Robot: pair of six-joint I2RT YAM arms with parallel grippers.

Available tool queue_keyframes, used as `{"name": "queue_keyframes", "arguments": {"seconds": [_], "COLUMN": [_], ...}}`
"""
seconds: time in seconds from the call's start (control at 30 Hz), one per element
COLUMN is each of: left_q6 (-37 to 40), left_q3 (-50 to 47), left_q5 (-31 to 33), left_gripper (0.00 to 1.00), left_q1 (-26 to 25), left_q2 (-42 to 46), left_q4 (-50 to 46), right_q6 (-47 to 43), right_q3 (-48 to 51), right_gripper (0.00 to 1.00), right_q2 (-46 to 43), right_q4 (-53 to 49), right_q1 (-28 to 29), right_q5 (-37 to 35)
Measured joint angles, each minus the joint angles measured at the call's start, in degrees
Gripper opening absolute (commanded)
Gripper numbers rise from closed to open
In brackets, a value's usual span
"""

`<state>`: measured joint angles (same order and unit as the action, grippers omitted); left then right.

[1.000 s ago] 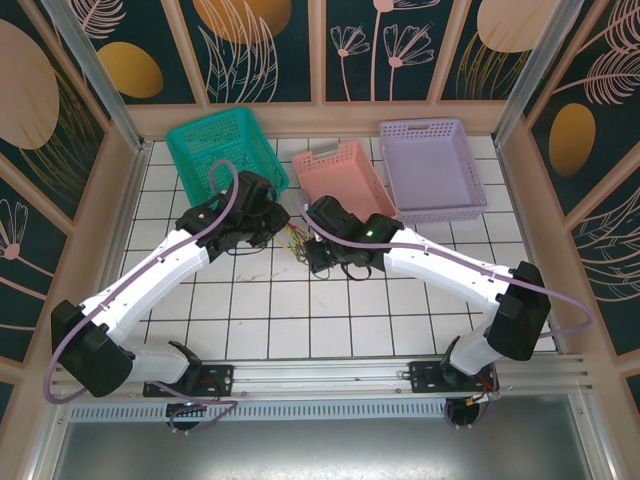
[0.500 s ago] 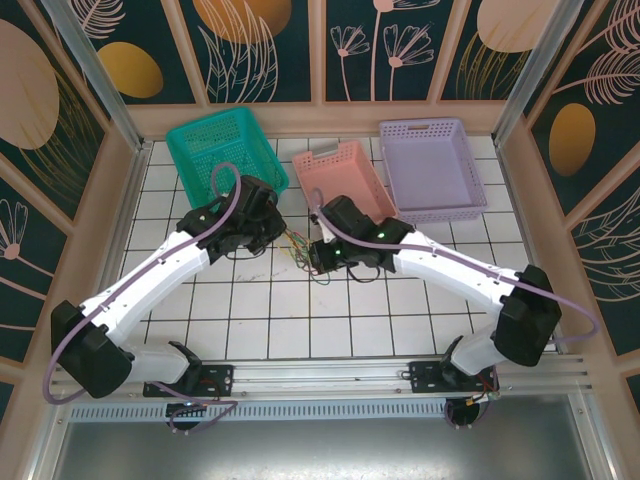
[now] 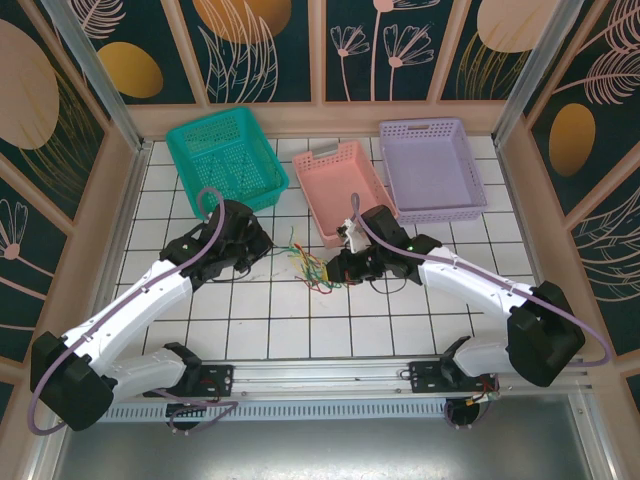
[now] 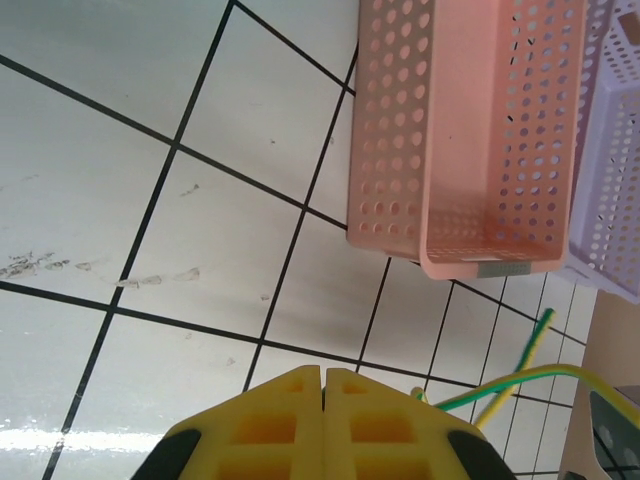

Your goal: Untangle the cables

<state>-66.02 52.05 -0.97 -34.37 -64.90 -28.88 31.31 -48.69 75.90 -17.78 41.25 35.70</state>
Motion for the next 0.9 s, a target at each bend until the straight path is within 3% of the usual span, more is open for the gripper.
{"name": "queue_keyframes", "arguments": {"seconds": [0.07, 0.23, 0.6, 0.73, 0.8, 0.9], "left_q6": [0.0, 0.0, 2.6, 3.5, 3.2, 2.6], "left_q3": [-0.7, -0.9, 2.1, 0.3, -2.4, -5.3], "left_q5": [-0.3, -0.4, 3.0, -0.1, -2.9, -5.8], "left_gripper": [0.00, 0.00, 0.00, 0.02, 0.29, 0.59], "left_q1": [0.2, 0.2, 0.3, 0.7, 1.4, 1.9], "left_q2": [0.0, 0.2, 0.3, 0.3, 0.1, -1.5], "left_q4": [1.2, 2.0, -4.1, 0.1, 4.0, 7.3], "right_q6": [0.2, -0.9, -3.7, -3.8, -3.5, -2.9], "right_q3": [0.0, -0.2, 0.5, 1.9, 2.4, 2.4], "right_gripper": [0.02, 0.02, 0.12, 0.00, 0.00, 0.00], "right_q2": [0.0, 0.0, -3.0, -3.6, -3.6, -2.7], "right_q4": [-0.1, -1.7, -3.0, -2.3, -2.5, -2.9], "right_q1": [0.0, 0.0, 0.0, -0.1, -0.4, -0.7], "right_q5": [-0.2, -3.8, -7.6, -7.6, -7.6, -7.6]}}
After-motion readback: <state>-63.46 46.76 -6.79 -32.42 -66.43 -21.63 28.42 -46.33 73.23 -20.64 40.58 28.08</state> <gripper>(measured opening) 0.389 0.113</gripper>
